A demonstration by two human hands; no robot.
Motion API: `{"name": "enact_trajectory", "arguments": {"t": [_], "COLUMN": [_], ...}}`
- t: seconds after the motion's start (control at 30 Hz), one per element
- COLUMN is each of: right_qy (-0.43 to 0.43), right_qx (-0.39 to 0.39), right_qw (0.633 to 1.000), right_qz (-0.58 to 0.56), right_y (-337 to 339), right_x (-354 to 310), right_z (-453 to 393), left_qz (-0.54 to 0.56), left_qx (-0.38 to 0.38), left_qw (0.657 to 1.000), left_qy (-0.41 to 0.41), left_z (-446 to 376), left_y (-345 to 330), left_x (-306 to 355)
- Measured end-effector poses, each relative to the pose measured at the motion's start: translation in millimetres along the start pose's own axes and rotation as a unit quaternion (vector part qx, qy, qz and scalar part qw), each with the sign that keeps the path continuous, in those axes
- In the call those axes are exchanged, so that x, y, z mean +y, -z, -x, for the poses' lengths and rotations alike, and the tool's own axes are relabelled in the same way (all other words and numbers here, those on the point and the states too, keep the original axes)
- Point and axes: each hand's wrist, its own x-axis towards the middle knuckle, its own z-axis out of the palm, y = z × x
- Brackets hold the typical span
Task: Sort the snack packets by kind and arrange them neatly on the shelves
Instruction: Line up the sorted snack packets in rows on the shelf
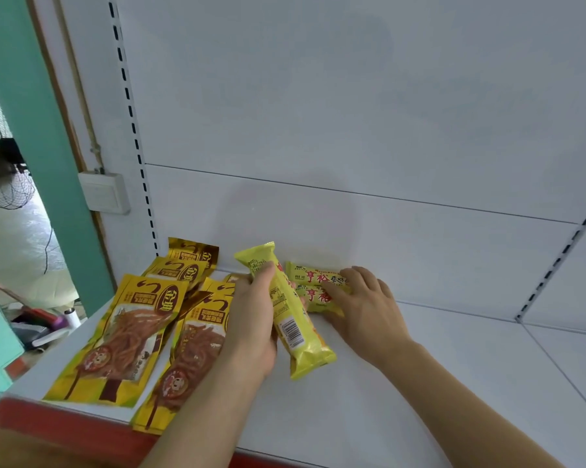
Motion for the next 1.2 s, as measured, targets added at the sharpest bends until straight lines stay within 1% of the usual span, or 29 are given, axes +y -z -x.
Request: {"name": "enact_trajectory", "arguments": {"t": [0.07,0.1,0.17,0.2,0.23,0.27,0.3,0.33,0.4,0.43,0.47,0.53,0.6,0.63,0.7,0.77,0.87,0.97,1.03,1.07,1.1,1.13,1.2], "right_qy": [-0.021,-0.052,-0.134,-0.16,-0.166,-0.154,-0.133,-0.124,-0.142,-0.16,-0.166,-0.149,-0.117,-0.097,-0.062,-0.045,-0.029,-0.006,0.006,0.016,0.027,0.037,0.045], "right_qx": [0.01,0.018,0.016,-0.022,-0.079,-0.131,-0.167,-0.179,-0.153,-0.128,-0.097,-0.025,0.051,0.081,0.118,0.126,0.11,0.093,0.066,0.055,0.051,0.05,0.047], "right_qw": [0.998,0.992,0.962,0.936,0.902,0.872,0.861,0.86,0.864,0.867,0.879,0.923,0.959,0.968,0.976,0.975,0.969,0.977,0.981,0.983,0.985,0.987,0.992], "right_qz": [-0.057,-0.11,-0.236,-0.312,-0.391,-0.445,-0.461,-0.461,-0.458,-0.454,-0.436,-0.355,-0.255,-0.215,-0.17,-0.178,-0.22,-0.191,-0.182,-0.176,-0.164,-0.146,-0.109], "right_y": [13.1,24.6,52.5,65.3,76.8,84.8,87.9,88.8,87.0,86.3,86.4,84.3,80.7,77.1,71.3,68.8,69.2,68.5,69.2,68.6,66.4,62.8,53.7], "right_x": [3.0,3.0,-2.4,-7.1,-13.4,-19.8,-24.2,-27.9,-27.9,-26.4,-24.1,-17.2,-11.2,-8.6,-4.1,0.6,7.4,15.2,19.2,19.3,18.2,16.0,9.1], "right_z": [2.5,3.1,5.8,7.8,10.1,12.9,16.0,18.5,21.6,21.8,23.1,27.3,31.9,33.8,38.5,42.6,47.3,46.9,45.6,45.4,45.7,46.0,46.9], "left_qz": [-0.001,-0.004,-0.018,-0.019,-0.017,-0.014,-0.009,0.0,0.013,0.01,-0.003,-0.052,-0.106,-0.121,-0.131,-0.139,-0.144,-0.154,-0.168,-0.193,-0.253,-0.343,-0.52], "left_qx": [-0.026,-0.036,-0.048,-0.054,-0.063,-0.075,-0.088,-0.101,-0.129,-0.138,-0.138,-0.117,-0.075,-0.057,-0.046,-0.048,-0.061,-0.056,-0.051,-0.047,-0.035,-0.026,-0.005], "left_qw": [1.0,0.999,0.999,0.998,0.998,0.997,0.996,0.994,0.991,0.99,0.99,0.991,0.991,0.99,0.988,0.986,0.982,0.981,0.979,0.974,0.957,0.921,0.816], "left_qy": [-0.003,-0.005,-0.014,-0.018,-0.022,-0.025,-0.029,-0.032,-0.037,-0.038,-0.035,-0.025,-0.026,-0.032,-0.06,-0.084,-0.102,-0.106,-0.103,-0.11,-0.14,-0.181,-0.254], "left_z": [0.0,0.0,0.1,0.8,1.7,3.0,4.5,5.8,8.3,9.9,10.2,9.8,7.8,7.7,8.6,8.0,6.9,8.1,8.2,8.3,6.6,4.4,4.8], "left_y": [-2.6,-4.1,-8.0,-10.2,-12.7,-15.7,-18.0,-20.4,-23.5,-24.5,-24.9,-25.8,-25.9,-26.1,-27.1,-26.0,-22.5,-17.5,-11.2,-7.0,-1.8,3.4,10.7], "left_x": [0.9,1.4,0.2,-0.7,-1.5,-2.6,-4.2,-5.7,-7.5,-7.3,-6.5,-3.8,-1.2,0.1,0.7,-0.2,-1.9,-4.7,-7.8,-9.8,-12.6,-15.3,-18.2]}}
